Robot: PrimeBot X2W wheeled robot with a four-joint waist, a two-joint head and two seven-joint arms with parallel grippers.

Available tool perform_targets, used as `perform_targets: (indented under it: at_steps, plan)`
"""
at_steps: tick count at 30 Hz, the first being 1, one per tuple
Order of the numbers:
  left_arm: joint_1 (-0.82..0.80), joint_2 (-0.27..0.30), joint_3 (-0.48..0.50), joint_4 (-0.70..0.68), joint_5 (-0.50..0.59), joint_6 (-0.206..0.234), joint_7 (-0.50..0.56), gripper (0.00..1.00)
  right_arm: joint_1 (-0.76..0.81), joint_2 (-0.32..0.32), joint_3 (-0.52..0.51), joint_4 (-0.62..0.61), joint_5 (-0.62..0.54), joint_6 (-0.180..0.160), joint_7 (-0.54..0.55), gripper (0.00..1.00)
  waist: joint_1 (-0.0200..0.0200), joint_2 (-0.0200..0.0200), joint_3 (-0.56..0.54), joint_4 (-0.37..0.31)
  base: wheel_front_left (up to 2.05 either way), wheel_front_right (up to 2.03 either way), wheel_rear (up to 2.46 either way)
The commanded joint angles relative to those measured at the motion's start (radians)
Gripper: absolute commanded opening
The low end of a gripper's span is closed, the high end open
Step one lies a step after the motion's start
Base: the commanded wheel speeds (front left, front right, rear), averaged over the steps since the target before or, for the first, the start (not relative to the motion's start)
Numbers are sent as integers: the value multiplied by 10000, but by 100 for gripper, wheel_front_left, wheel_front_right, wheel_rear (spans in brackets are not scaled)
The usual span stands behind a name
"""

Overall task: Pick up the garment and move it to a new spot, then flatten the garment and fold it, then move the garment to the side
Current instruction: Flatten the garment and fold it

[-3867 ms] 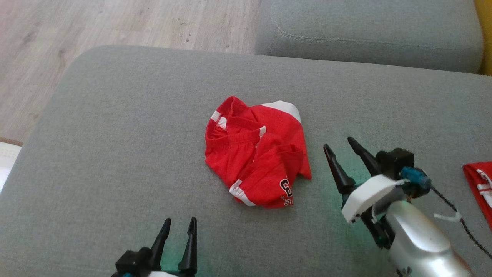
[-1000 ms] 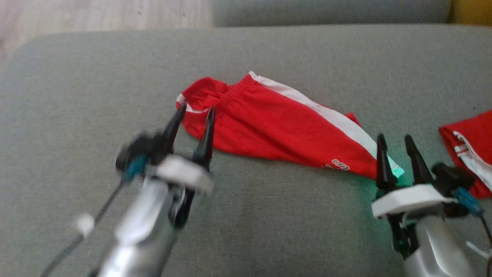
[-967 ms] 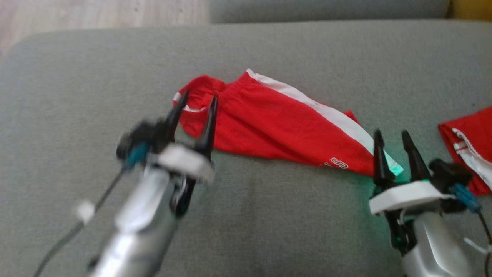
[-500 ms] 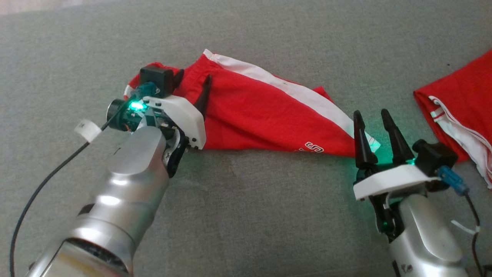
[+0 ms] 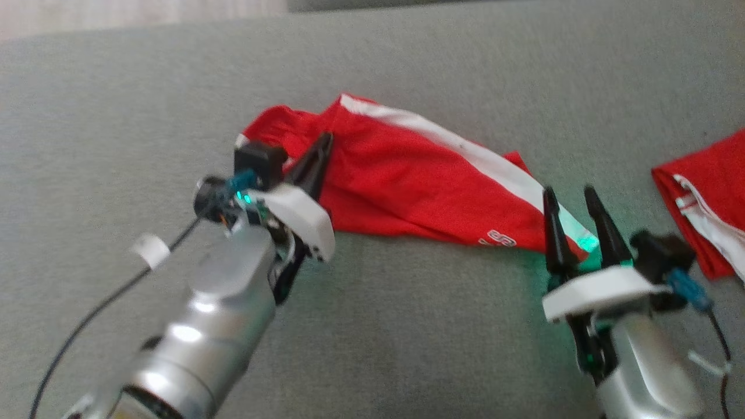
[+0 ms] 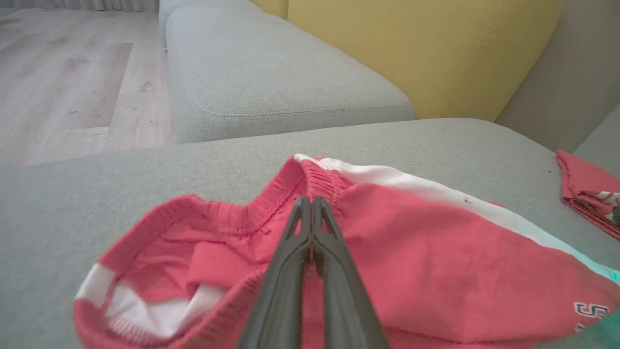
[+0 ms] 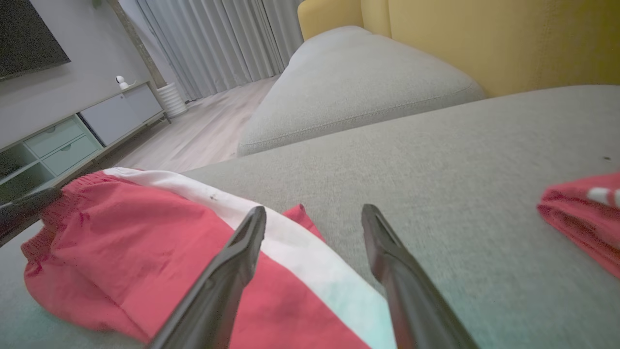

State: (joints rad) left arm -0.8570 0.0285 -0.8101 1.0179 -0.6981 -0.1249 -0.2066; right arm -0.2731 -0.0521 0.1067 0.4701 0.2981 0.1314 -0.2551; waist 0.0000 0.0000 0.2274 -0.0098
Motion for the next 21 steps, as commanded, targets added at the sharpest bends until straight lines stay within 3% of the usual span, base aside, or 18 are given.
perform_targets:
  at_steps: [1,5,10,16,17,18,21]
  plan:
    - [103,217,51,-359,-160,-53,-206,0,264,5,80,-138,27,-7,-66,100,0,0,-760,653,0,0,0]
    - [1145,270,81,-580,-277,-38,-512,0,920,13,-115,-3,244,-7,-66,100,0,0,-1731,1254,0,0,0]
    - [2347,647,657,-1196,-223,251,-545,0,1341,16,-23,42,471,-7,-66,100,0,0,-2241,1444,0,0,0]
    - [4762,1237,2061,-3097,464,1049,-549,0,1619,17,83,56,572,-7,-66,100,0,0,-2476,1461,0,0,0]
    - [5142,1262,2301,-3326,584,1128,-549,10,1646,17,100,66,586,-7,-66,100,0,0,-2497,1446,0,0,0]
    - [5786,1270,2799,-3795,919,1294,-550,100,1687,17,128,90,607,-7,-66,100,0,0,-2541,1406,0,0,0]
    - [6553,1201,3695,-4521,1550,1552,-550,100,1713,17,130,20,549,-7,-66,100,0,0,-2595,1303,0,0,0]
